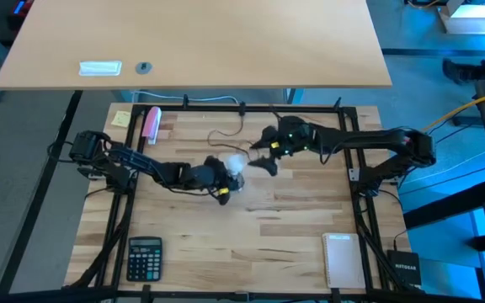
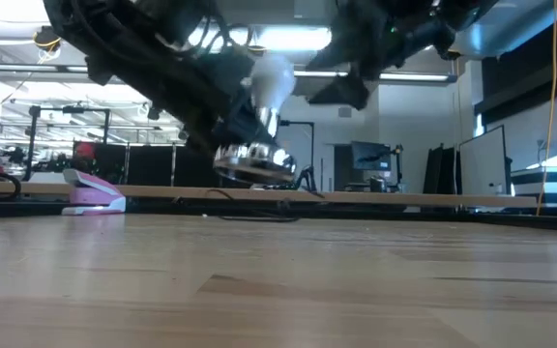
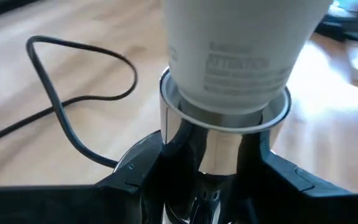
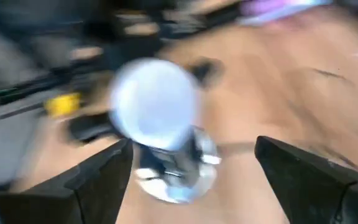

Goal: Screw lightbulb
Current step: Remove the lightbulb from the lamp

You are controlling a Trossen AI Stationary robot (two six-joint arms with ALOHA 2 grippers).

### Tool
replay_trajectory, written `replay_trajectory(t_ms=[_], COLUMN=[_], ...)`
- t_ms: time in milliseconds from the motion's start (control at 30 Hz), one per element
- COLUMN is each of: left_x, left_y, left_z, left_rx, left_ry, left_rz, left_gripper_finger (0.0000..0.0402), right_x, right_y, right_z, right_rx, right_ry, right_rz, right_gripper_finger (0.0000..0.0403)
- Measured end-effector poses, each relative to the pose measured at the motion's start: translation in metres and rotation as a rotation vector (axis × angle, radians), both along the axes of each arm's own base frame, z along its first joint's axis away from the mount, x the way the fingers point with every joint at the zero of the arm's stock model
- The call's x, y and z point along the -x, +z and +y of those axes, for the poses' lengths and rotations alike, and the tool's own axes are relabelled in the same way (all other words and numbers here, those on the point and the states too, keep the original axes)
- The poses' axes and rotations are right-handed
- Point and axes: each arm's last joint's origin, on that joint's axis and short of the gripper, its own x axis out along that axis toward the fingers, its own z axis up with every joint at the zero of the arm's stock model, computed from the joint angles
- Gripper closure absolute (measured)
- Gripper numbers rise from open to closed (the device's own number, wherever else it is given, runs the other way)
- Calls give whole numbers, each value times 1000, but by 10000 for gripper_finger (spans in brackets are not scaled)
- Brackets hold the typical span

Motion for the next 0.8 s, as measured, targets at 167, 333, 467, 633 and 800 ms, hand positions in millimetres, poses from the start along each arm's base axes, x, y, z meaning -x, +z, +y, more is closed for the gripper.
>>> replay_trajectory(t_ms=[167, 333, 467, 633, 800], left_x=[5, 9, 9, 8, 8], left_y=[-5, -10, -10, -10, -9], left_z=[14, 23, 23, 23, 23], left_rx=[29, 64, 72, 73, 71], left_ry=[209, 282, 290, 290, 289], left_rz=[24, 70, 64, 59, 55], left_gripper_finger=[233, 233, 233, 233, 233], right_x=[-5, -20, -34, -45, -53], right_y=[-9, -9, -15, -35, -47], right_z=[2, 10, 13, 10, 10], right_rx=[48, 22, 0, -52, -110], right_ry=[-227, -313, -379, -433, -414], right_rz=[-20, -200, -296, -275, -296], right_gripper_finger=[65, 66, 66, 66, 66])
